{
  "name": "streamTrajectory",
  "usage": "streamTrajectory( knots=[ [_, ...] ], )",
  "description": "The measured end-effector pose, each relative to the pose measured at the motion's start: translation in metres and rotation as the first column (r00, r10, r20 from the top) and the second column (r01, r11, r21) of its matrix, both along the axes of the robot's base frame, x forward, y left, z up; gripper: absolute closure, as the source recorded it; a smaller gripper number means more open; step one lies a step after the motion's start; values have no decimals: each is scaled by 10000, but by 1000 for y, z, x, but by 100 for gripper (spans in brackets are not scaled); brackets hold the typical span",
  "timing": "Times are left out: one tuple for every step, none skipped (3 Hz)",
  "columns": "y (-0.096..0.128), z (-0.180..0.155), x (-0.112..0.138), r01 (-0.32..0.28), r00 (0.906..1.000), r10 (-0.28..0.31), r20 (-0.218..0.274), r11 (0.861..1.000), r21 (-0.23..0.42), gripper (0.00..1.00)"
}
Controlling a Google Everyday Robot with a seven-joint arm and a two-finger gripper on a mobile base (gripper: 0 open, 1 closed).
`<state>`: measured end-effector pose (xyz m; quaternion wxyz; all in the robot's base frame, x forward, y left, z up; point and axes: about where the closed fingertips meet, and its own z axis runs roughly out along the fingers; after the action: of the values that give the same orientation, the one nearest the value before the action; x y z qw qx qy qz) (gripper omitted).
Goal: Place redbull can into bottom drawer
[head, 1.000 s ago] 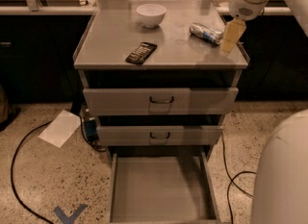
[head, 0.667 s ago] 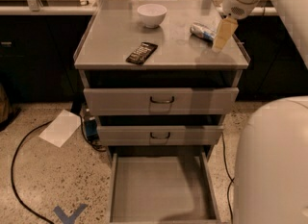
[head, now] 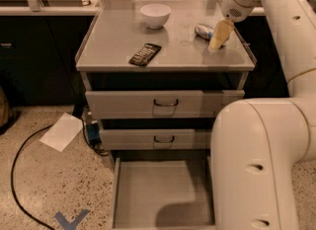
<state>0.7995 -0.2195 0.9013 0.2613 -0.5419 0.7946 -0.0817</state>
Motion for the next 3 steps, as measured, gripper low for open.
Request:
streamTrajectory(
  knots=[
    [10,-15,1,11,9993,24,-386,9960,888,0],
    [25,-30,3,-79,9975,185,-678,9882,1530,0],
    [30,-64,22,99,9969,12,-787,9901,1399,0]
  ],
)
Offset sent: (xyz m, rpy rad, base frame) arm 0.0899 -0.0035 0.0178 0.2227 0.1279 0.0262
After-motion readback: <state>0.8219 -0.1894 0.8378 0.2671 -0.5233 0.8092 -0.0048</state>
